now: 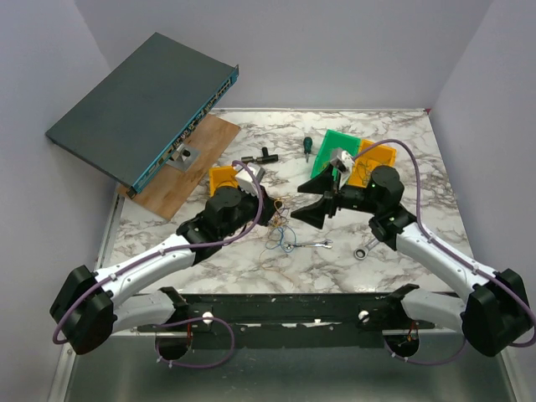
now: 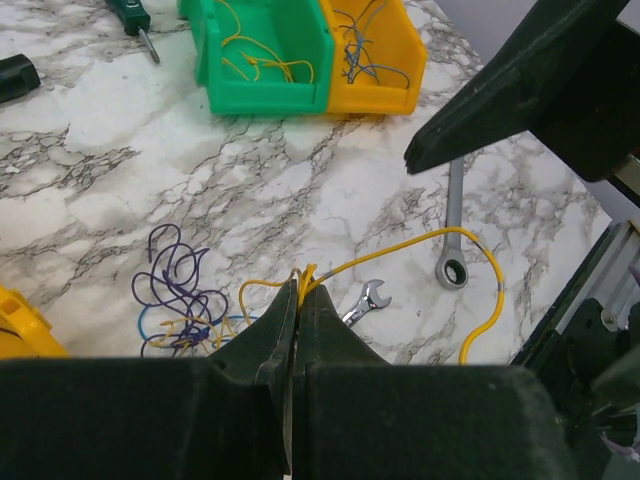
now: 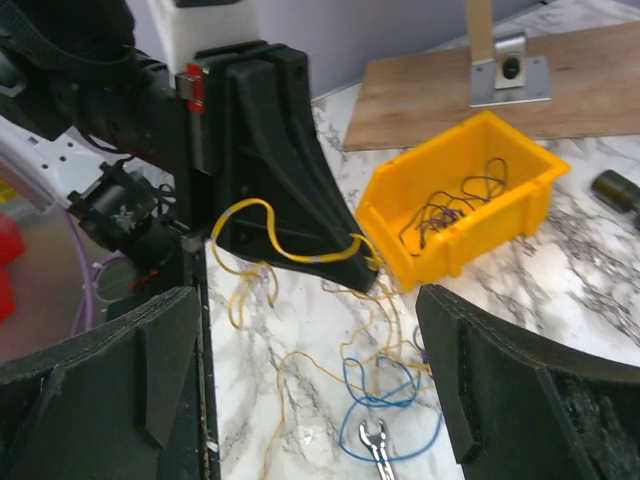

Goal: Untangle the cables

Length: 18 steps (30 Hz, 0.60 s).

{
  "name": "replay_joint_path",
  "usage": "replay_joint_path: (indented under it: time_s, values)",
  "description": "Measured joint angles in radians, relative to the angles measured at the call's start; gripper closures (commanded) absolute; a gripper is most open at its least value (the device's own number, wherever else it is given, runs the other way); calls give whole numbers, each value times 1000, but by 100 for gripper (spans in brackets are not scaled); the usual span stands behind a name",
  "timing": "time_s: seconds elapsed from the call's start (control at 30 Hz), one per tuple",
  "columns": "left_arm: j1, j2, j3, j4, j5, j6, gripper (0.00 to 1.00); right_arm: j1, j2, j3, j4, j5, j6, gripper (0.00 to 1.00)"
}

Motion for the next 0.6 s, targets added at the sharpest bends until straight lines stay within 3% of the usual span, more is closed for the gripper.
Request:
replay_joint_path:
  time_s: [0.43,0.53,0.6]
  values:
    - [-31,15,58,-106,-87,11,100,176,150,138,-91,106,-49,0]
    - [-31,13,60,-113,-87,10,100,182,180,148,-111,135,-64,8]
    - [-31,7,60,-114,-84,2,100,185,193,150,-123,151,-75,21]
